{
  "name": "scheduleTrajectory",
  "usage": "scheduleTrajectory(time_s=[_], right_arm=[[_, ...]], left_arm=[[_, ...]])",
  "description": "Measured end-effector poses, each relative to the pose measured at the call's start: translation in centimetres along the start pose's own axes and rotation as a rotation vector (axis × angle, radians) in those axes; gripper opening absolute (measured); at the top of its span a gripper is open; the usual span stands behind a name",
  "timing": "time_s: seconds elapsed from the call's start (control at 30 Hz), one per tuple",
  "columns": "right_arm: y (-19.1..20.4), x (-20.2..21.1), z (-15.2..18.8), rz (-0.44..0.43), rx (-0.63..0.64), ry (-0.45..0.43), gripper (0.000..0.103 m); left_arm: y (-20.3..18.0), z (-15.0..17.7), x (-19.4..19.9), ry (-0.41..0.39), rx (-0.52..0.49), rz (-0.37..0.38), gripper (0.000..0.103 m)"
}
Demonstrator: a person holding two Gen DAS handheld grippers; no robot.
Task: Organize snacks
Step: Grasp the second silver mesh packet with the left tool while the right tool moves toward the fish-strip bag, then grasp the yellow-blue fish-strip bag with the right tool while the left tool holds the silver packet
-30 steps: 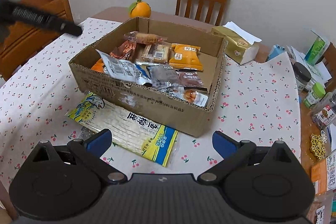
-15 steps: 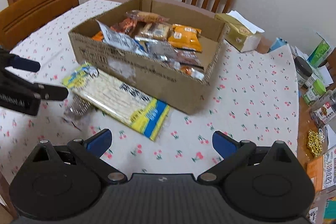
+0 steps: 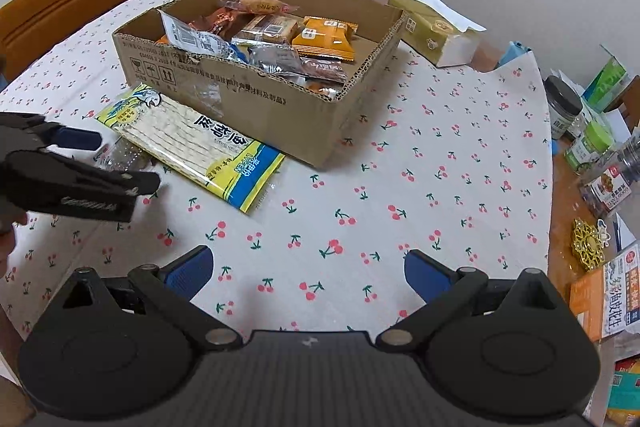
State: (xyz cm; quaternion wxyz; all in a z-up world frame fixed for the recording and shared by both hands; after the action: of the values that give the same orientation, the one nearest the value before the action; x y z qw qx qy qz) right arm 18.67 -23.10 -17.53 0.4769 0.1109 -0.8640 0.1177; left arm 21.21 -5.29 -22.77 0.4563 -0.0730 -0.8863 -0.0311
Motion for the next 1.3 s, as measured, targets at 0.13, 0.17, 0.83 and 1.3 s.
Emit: scheduleTrajectory(time_s=[0.13, 0.17, 0.83, 1.3], right_arm=[[-0.1, 0.3, 0.2, 0.0, 0.009, -0.003, 0.103], [-0.1, 0.4, 0.2, 0.001, 0.01, -0.005, 0.103], [6.4, -3.3, -2.7, -0.135, 0.078, 0.009, 0.103], [11.4, -7.6, -7.0, -0.252, 0.279, -0.008, 0.103]], left_arm=[[0.0, -0.2, 0.0, -0.029, -0.009, -0.008, 0.063], [0.0, -0.3, 0.1, -0.035, -0.013, -0.005, 0.058], [9.0, 3.1, 3.5, 0.019, 0.068, -0.095, 0.047], [11.8, 2.3, 3.2, 0.008, 0.094, -0.088, 0.075]])
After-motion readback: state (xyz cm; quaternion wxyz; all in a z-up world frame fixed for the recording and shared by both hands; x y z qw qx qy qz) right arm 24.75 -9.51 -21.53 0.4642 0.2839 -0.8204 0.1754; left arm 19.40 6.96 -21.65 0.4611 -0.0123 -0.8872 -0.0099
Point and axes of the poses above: each gripper's, at about its wrist camera, not at the fingertips, and x roughly against the way its jaws point, y to its left, z to its underside, the point moved 7 cm from there along -x, roughly the way its jaws point, and after that the axes turned 1 degree about y, right-handed, at the moved point
